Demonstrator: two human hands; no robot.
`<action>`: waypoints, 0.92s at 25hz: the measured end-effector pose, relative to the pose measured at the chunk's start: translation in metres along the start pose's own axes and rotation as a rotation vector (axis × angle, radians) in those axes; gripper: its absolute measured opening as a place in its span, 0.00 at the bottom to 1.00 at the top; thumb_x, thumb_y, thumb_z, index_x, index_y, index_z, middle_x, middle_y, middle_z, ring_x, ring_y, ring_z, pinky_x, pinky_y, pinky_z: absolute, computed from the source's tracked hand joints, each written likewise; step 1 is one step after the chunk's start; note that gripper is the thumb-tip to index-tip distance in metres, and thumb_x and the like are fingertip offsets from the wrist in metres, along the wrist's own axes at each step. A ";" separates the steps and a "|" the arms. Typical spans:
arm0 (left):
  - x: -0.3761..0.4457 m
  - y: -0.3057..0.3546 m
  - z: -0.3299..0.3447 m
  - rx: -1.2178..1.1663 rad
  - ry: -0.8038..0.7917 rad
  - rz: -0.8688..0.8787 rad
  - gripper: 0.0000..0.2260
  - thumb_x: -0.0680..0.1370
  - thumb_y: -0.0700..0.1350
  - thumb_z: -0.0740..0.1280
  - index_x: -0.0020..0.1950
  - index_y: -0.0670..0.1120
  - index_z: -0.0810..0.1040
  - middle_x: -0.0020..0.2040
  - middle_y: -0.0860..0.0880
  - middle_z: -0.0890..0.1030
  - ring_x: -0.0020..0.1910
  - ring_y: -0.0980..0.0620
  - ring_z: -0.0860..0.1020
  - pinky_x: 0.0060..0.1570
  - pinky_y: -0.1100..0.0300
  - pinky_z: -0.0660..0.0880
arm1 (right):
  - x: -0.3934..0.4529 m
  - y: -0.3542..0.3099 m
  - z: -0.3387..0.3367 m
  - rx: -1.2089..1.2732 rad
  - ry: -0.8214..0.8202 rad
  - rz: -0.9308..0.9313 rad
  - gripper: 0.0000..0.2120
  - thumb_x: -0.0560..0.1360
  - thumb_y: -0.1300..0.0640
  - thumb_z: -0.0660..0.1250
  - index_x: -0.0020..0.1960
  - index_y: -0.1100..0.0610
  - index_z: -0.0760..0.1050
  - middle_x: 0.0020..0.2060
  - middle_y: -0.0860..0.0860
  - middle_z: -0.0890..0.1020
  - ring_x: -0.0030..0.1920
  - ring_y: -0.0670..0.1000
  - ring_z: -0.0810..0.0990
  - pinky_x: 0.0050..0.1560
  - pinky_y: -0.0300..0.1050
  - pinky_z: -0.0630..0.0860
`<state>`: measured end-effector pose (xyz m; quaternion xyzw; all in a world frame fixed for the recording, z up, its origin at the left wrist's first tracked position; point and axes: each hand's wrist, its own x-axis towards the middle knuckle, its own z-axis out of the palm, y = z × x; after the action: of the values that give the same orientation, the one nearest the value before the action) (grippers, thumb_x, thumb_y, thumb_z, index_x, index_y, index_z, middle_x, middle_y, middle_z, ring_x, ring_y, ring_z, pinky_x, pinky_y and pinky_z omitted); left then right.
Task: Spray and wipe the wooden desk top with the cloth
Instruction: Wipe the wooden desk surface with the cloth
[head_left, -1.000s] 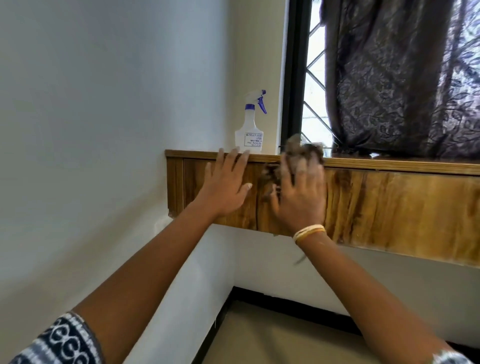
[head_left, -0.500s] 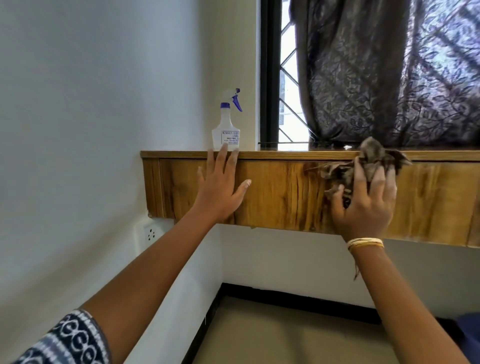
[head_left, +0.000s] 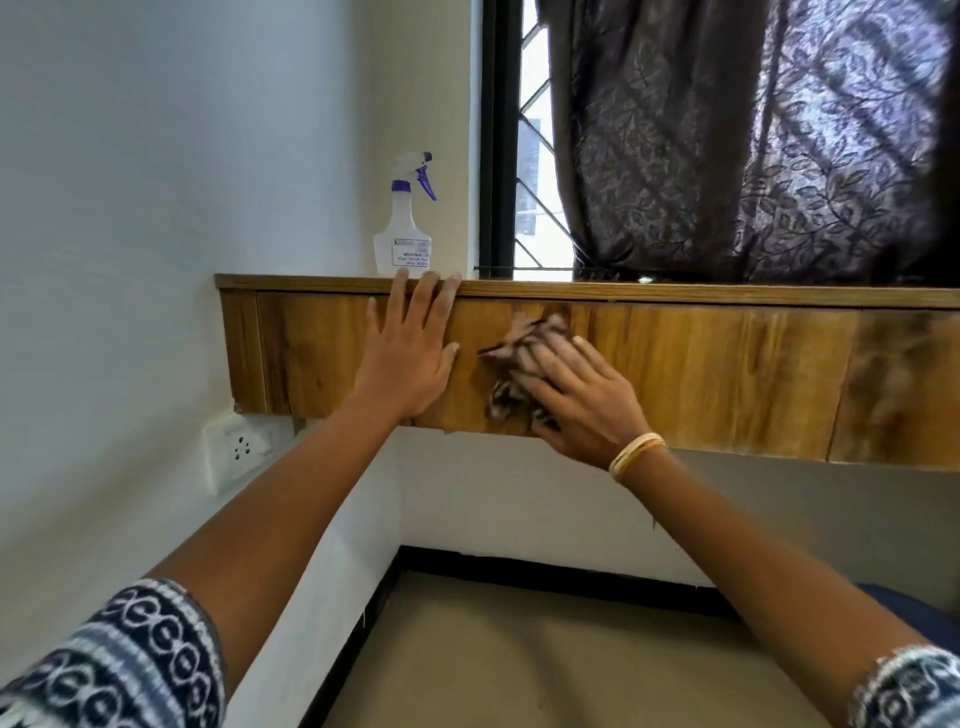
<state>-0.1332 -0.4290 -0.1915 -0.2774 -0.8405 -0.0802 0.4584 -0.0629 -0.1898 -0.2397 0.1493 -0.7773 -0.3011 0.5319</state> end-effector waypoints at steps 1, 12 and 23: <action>-0.001 0.001 0.001 0.008 -0.004 0.001 0.34 0.79 0.55 0.60 0.80 0.51 0.45 0.79 0.46 0.52 0.78 0.39 0.47 0.70 0.32 0.57 | -0.014 0.015 -0.003 0.016 0.041 0.177 0.29 0.75 0.43 0.61 0.73 0.53 0.67 0.70 0.61 0.71 0.73 0.62 0.64 0.75 0.58 0.55; 0.026 0.037 -0.020 0.048 -0.161 0.100 0.34 0.81 0.61 0.53 0.79 0.50 0.39 0.79 0.43 0.48 0.78 0.38 0.44 0.73 0.35 0.47 | 0.005 0.001 -0.021 0.305 0.290 0.826 0.39 0.70 0.52 0.65 0.78 0.61 0.57 0.74 0.62 0.65 0.75 0.63 0.61 0.75 0.60 0.58; 0.040 0.100 -0.007 0.090 -0.045 0.145 0.43 0.74 0.70 0.57 0.78 0.45 0.48 0.74 0.42 0.57 0.74 0.39 0.56 0.71 0.33 0.47 | -0.106 0.104 -0.030 0.074 0.347 1.034 0.36 0.69 0.53 0.62 0.77 0.55 0.61 0.75 0.61 0.64 0.76 0.65 0.58 0.74 0.62 0.58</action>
<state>-0.0916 -0.3328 -0.1668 -0.3183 -0.8311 -0.0026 0.4561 0.0150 -0.0594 -0.2452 -0.1862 -0.6602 0.0564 0.7255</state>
